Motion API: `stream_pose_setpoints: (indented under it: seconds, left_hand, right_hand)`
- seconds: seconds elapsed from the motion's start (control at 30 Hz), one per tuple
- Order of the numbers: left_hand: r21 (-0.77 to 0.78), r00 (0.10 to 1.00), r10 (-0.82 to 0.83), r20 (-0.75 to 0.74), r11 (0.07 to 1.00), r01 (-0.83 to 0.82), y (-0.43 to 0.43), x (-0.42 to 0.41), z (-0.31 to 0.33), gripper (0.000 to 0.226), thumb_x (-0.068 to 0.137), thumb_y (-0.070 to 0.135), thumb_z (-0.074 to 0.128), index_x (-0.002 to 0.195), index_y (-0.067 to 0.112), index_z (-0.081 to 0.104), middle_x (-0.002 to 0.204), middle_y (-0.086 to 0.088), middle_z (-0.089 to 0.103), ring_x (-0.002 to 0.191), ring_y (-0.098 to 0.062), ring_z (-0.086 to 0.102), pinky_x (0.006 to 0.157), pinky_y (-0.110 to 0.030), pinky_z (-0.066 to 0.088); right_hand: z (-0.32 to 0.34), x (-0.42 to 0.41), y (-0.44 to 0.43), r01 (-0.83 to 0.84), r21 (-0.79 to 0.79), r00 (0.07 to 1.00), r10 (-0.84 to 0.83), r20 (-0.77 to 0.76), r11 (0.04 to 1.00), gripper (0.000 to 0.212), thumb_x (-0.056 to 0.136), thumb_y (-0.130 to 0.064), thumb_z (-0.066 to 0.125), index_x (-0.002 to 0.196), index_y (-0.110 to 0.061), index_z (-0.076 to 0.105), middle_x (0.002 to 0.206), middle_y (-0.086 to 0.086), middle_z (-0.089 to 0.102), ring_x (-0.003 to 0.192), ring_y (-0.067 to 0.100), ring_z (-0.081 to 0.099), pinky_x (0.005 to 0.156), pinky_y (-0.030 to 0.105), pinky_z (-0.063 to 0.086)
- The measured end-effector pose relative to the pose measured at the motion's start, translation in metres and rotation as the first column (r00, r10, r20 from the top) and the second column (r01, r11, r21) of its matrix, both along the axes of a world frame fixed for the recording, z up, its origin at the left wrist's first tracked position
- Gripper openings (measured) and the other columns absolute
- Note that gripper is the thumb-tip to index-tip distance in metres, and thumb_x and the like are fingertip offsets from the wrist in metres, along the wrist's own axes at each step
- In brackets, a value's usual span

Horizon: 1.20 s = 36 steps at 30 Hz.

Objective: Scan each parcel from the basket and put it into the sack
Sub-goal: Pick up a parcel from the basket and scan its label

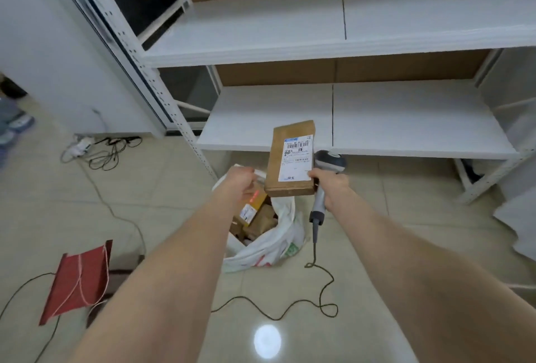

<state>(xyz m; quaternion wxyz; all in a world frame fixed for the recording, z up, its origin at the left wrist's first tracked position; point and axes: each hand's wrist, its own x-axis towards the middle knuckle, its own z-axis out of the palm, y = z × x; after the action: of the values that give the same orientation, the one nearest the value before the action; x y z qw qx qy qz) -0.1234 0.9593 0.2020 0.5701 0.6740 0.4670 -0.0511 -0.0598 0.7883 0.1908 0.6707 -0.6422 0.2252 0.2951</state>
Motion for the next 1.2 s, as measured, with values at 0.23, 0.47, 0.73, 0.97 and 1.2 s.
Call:
stream_pose_setpoints:
  seconds: [0.23,0.47,0.73,0.97,1.2]
  left_hand:
    - [-0.042,0.993,0.096,-0.066,0.994,-0.099,0.093,-0.015,-0.068,0.034,0.089,0.004,0.058,0.123,0.007,0.059,0.103,-0.013,0.058,0.091,-0.023,0.050,0.076,-0.033,0.046]
    - [-0.046,0.979,0.140,-0.149,0.988,-0.149,0.180,0.010,-0.133,0.018,0.091,0.002,0.055,0.108,0.005,0.061,0.093,-0.009,0.052,0.078,-0.020,0.049,0.062,-0.028,0.044]
    - [-0.026,0.935,0.091,-0.342,0.994,-0.106,0.259,0.023,-0.227,0.016,0.089,-0.002,0.055,0.079,0.010,0.058,0.084,-0.004,0.050,0.083,-0.021,0.047,0.079,-0.031,0.040]
    - [-0.105,0.885,-0.116,-0.450,0.992,0.077,0.304,0.019,-0.343,0.054,0.082,0.005,0.065,0.132,0.020,0.053,0.134,-0.013,0.048,0.132,-0.029,0.036,0.102,-0.039,0.039]
    - [-0.125,0.816,-0.230,-0.530,0.973,0.192,0.331,0.009,-0.439,0.054,0.080,0.009,0.069,0.131,0.019,0.055,0.133,-0.010,0.049,0.123,-0.031,0.046,0.101,-0.039,0.041]
  right_hand:
    - [-0.063,0.004,0.104,-0.086,-0.083,0.995,0.082,-0.060,0.993,0.024,0.083,-0.002,0.071,0.073,-0.009,0.050,0.084,0.007,0.062,0.067,0.017,0.057,0.065,0.029,0.047]
    - [-0.149,0.031,0.201,-0.209,-0.208,0.977,0.192,-0.097,0.956,0.025,0.071,-0.013,0.082,0.076,-0.014,0.057,0.080,0.005,0.067,0.077,0.020,0.064,0.086,0.038,0.054]
    - [-0.224,0.045,0.287,-0.283,-0.337,0.959,0.253,-0.130,0.898,0.034,0.078,-0.011,0.078,0.108,-0.005,0.063,0.100,0.007,0.065,0.095,0.025,0.061,0.080,0.031,0.048]
    - [-0.306,0.039,0.320,-0.393,-0.451,0.917,0.377,-0.128,0.802,0.039,0.078,-0.006,0.072,0.115,-0.009,0.061,0.107,0.006,0.066,0.107,0.029,0.061,0.090,0.035,0.050]
    - [-0.388,0.007,0.327,-0.422,-0.559,0.881,0.467,-0.070,0.713,0.044,0.075,-0.005,0.068,0.116,-0.016,0.059,0.103,0.007,0.068,0.102,0.029,0.061,0.087,0.041,0.053]
